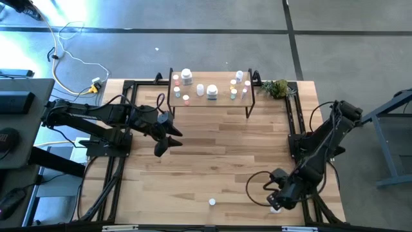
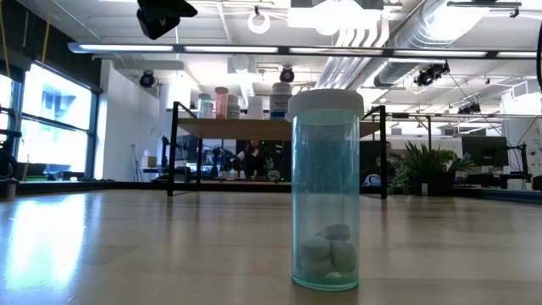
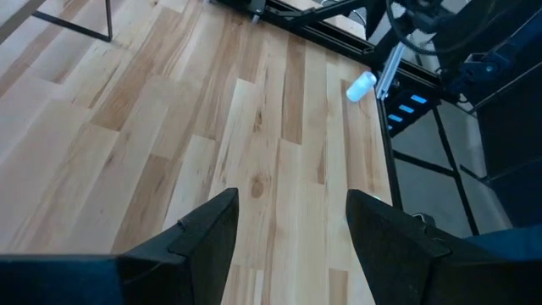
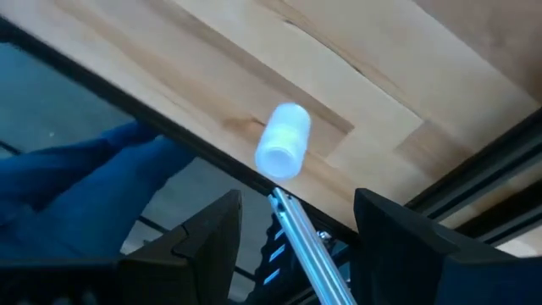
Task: Pick and place medicine bottles onto shelf by color
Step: Put the transparent pill bottle on the shelf
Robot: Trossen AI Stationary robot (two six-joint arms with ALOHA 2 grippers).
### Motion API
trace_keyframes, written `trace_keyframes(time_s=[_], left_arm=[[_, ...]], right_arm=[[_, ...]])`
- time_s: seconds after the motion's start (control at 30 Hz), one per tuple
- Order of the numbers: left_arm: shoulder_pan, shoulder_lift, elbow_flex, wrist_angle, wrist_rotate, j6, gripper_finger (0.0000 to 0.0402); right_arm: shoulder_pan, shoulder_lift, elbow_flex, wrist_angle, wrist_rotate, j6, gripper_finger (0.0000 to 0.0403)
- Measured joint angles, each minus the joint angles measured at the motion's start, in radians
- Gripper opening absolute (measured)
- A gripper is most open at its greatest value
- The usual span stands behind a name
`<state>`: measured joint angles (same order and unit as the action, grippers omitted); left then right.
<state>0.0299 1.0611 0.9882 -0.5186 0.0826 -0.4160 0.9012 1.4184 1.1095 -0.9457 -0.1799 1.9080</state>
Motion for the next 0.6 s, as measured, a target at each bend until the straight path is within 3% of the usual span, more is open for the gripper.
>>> trace_keyframes(time_s=[0.17,0.6], left_arm=[[0.0,0.0,0.0,0.0,-0.01,0.0,0.0211],[0.0,0.001,0.0,0.0,-0.069,-0.045,0.0211]], right_arm=[[0.033,0.054,0.0,0.031,0.001,0.075,0.0219],[0.073,0.189,0.0,0.152,0.018,0.044,0.0218]])
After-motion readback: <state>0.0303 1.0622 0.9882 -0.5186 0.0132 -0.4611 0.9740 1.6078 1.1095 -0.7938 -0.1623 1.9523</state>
